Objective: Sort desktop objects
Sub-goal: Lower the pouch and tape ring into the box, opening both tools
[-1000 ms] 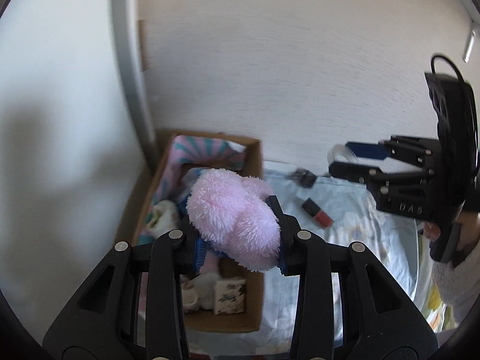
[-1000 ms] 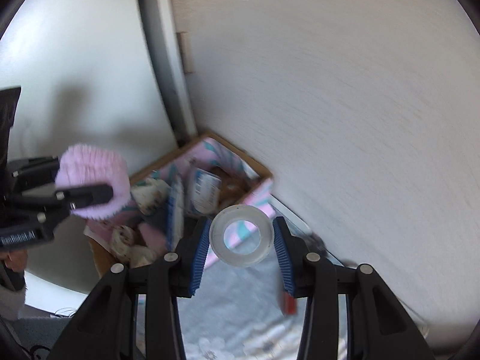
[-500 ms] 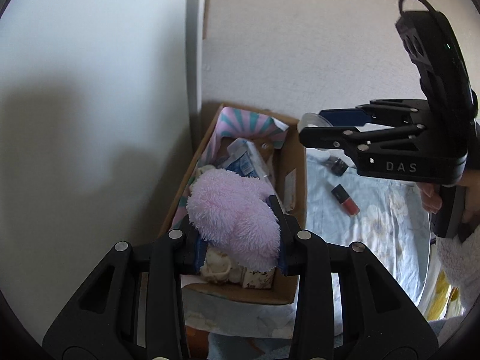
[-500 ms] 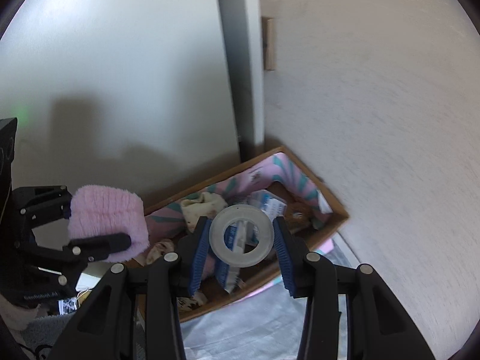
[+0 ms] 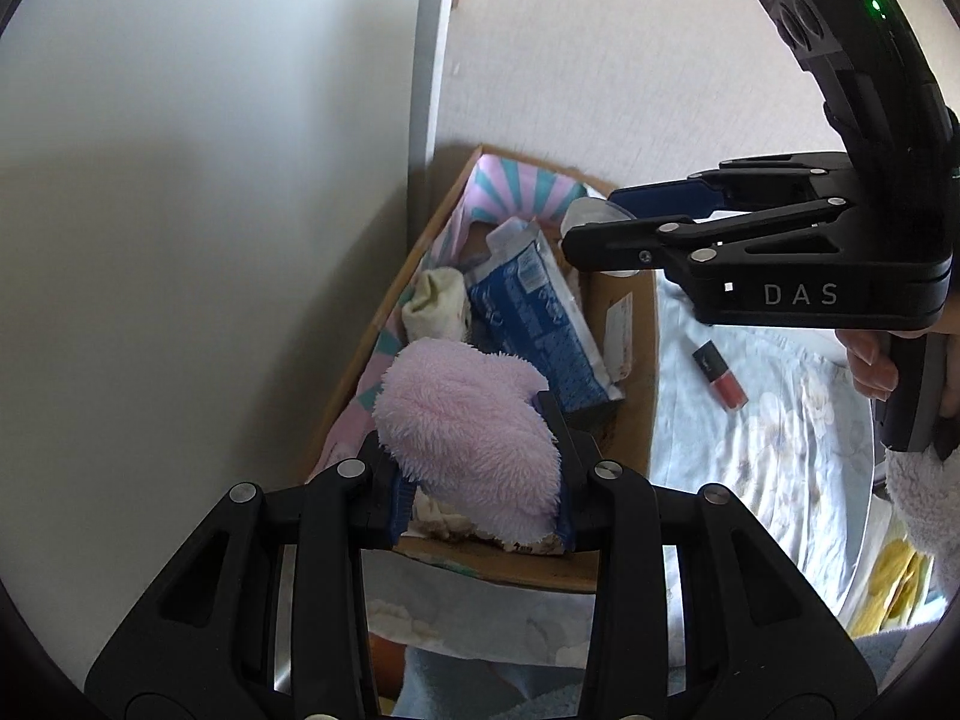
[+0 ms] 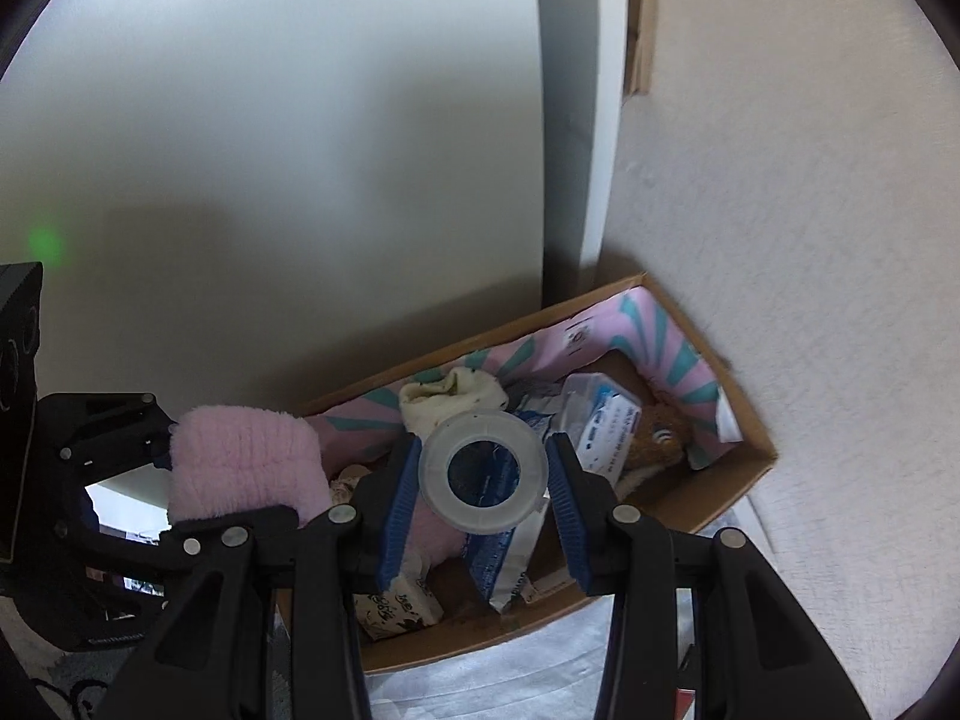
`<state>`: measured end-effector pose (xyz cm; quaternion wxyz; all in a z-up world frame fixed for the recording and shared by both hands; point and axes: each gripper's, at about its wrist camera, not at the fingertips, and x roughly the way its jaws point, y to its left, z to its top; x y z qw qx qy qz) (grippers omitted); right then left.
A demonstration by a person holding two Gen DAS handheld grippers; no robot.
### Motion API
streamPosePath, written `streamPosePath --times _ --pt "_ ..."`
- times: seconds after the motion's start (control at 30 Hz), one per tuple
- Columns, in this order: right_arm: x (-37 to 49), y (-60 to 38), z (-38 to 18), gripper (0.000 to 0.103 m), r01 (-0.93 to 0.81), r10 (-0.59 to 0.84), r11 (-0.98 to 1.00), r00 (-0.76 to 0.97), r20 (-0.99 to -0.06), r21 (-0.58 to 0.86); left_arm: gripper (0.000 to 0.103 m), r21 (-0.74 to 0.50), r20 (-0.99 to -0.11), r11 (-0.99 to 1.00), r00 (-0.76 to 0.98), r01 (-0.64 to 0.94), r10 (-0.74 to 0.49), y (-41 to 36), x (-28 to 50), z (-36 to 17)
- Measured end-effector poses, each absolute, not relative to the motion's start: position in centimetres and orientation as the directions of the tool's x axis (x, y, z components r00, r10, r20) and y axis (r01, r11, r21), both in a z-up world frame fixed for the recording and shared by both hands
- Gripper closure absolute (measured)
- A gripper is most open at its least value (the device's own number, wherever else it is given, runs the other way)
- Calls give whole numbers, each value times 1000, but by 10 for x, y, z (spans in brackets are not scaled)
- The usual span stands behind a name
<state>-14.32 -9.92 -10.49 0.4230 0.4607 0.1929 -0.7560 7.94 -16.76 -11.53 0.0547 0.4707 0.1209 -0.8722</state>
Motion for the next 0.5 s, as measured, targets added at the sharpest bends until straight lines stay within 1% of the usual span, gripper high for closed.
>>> streamPosePath --times 0.2,0.43,0.47,0.5 --pt "-148 -105 -119 64 814 -466 -564 -174 -868 140 71 -158 -845 -964 -535 215 20 -174 87 -126" --pt "-150 -116 -142 64 819 -454 -550 -130 -881 163 71 -169 -857 -964 -514 208 39 -180 75 -143" --pt "-150 -117 -143 64 819 -458 -548 -124 -880 170 69 -174 -856 -962 -516 210 42 -180 78 -143" --pt "-150 -119 -145 64 823 -466 -538 -109 -878 183 65 -184 -851 -961 -523 207 51 -181 78 -144"
